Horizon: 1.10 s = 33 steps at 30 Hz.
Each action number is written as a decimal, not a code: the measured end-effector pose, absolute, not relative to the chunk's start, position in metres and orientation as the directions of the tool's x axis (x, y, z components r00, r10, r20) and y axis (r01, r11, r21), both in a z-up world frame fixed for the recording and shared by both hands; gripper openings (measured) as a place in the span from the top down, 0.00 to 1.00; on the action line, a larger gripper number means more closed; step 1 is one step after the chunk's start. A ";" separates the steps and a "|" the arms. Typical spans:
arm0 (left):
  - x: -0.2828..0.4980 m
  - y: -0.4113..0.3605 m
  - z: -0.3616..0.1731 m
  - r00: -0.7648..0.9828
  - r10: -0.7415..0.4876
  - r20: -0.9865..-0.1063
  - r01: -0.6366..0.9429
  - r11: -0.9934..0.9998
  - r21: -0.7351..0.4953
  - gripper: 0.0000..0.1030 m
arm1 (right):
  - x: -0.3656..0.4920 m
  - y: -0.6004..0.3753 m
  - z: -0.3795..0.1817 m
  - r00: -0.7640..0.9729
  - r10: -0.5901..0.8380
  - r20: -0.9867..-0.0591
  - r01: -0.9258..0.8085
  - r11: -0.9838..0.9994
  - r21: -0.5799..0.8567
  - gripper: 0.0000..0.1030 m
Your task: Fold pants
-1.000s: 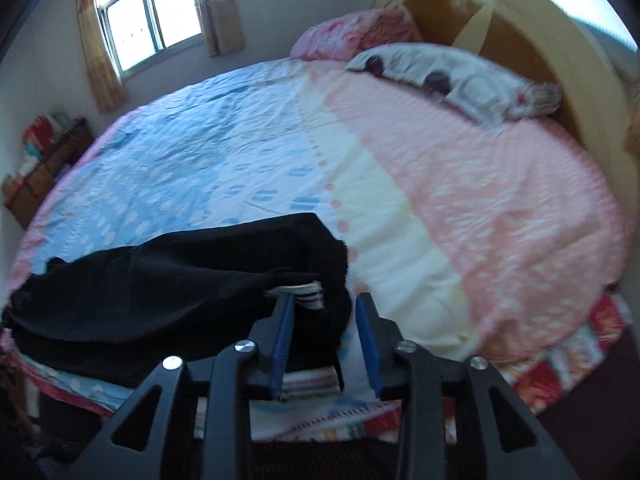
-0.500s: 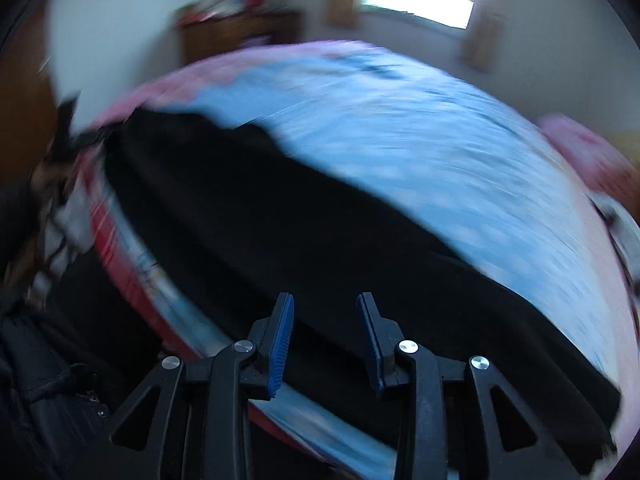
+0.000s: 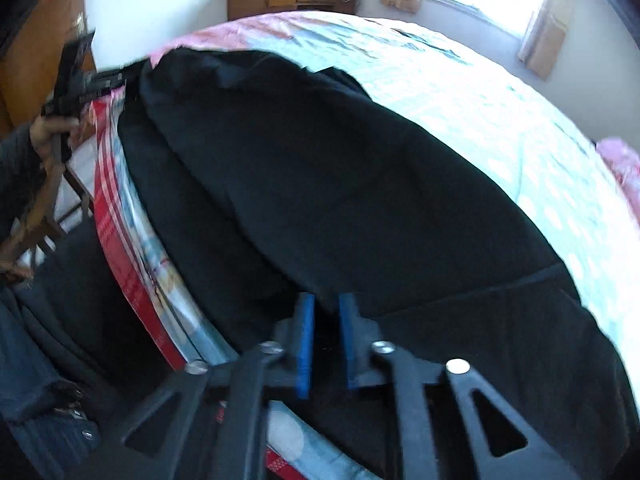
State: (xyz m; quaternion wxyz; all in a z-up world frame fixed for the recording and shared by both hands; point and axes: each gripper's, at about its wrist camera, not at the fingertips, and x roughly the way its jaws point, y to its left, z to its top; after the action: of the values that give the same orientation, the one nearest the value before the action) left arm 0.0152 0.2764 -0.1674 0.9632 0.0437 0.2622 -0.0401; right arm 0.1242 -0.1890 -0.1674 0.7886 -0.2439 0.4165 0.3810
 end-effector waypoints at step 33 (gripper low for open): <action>0.001 0.292 -0.174 0.859 0.088 -0.505 0.161 0.889 0.429 0.00 | 0.084 -0.188 -0.166 0.275 0.390 -0.879 -0.875 0.481 -0.060 0.99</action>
State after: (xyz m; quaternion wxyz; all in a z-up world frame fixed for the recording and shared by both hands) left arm 0.0008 0.2918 -0.1739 0.9350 0.2349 0.2649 -0.0195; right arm 0.0837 -0.1875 -0.1662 0.7464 -0.2832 0.4280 0.4236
